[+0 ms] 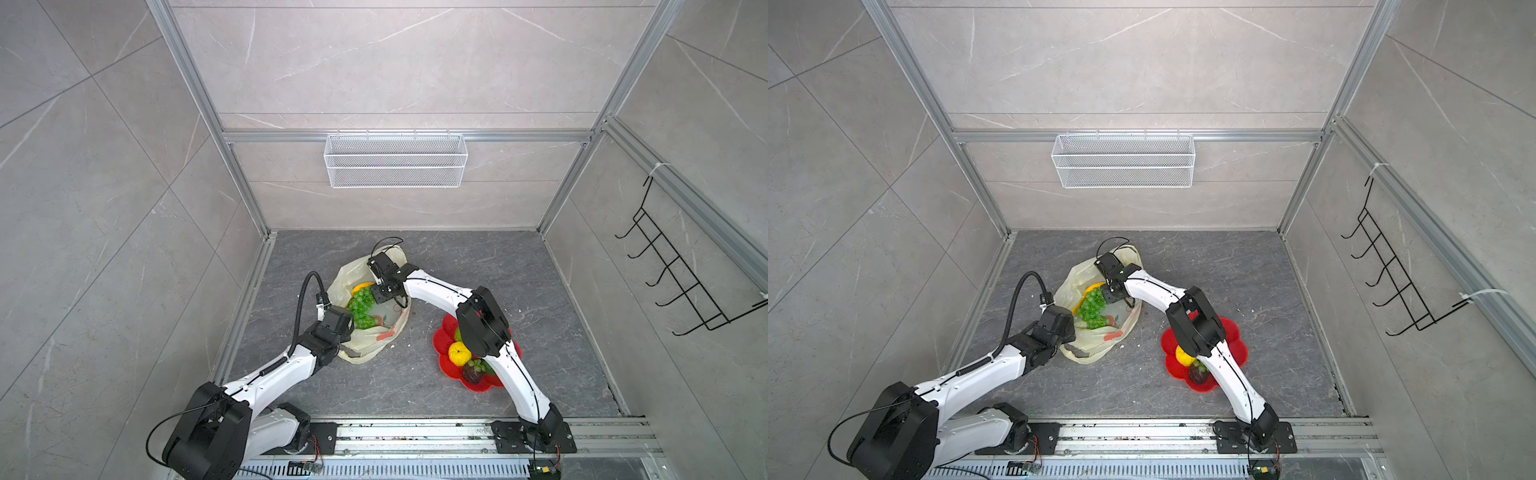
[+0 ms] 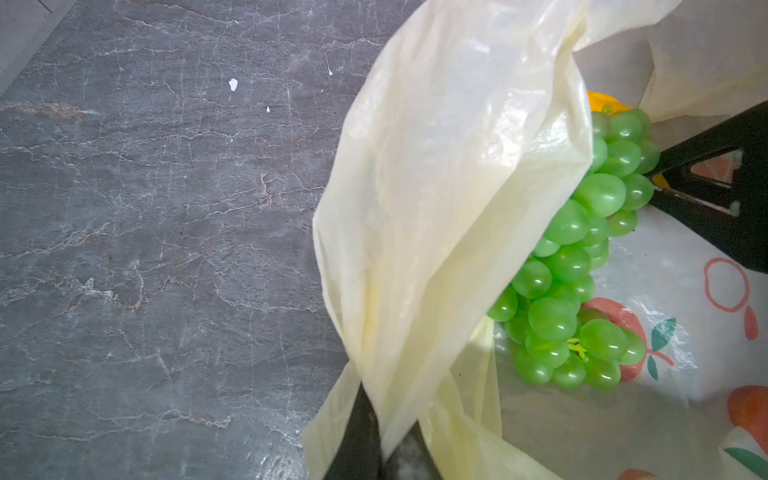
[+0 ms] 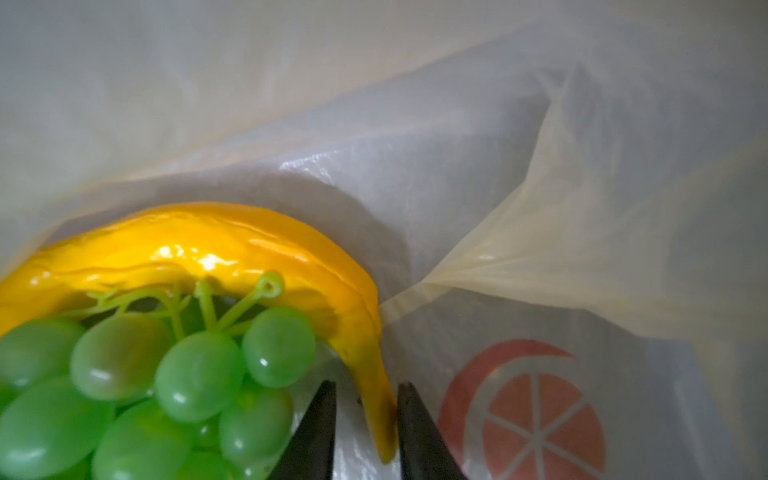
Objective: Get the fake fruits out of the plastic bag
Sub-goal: 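Grasp the yellow banana by its tip with the right gripper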
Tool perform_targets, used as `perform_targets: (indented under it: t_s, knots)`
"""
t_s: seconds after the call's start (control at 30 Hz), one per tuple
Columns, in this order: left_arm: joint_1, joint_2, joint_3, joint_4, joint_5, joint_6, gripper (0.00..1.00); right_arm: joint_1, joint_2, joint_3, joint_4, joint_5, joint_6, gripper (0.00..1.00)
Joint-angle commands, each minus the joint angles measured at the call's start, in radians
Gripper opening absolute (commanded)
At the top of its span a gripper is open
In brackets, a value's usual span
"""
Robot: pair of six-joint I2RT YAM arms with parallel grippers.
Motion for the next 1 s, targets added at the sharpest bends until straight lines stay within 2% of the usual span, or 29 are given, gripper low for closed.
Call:
perform_targets:
  t_s: [0.0, 0.23, 0.6, 0.97]
  knots:
    - [0.002, -0.007, 0.033, 0.005, -0.004, -0.016, 0.0, -0.003, 0.028, 0.037, -0.038, -0.004, -0.013, 0.2]
    - [0.002, -0.006, 0.035, 0.006, -0.003, -0.015, 0.0, 0.0, -0.022, -0.038, 0.014, 0.0, -0.008, 0.1]
    - [0.008, -0.006, 0.035, 0.006, -0.006, -0.014, 0.0, 0.008, -0.21, -0.202, 0.01, 0.06, 0.013, 0.08]
    - [0.014, -0.017, 0.034, 0.003, -0.018, -0.005, 0.0, 0.009, -0.306, -0.295, -0.11, 0.198, 0.148, 0.06]
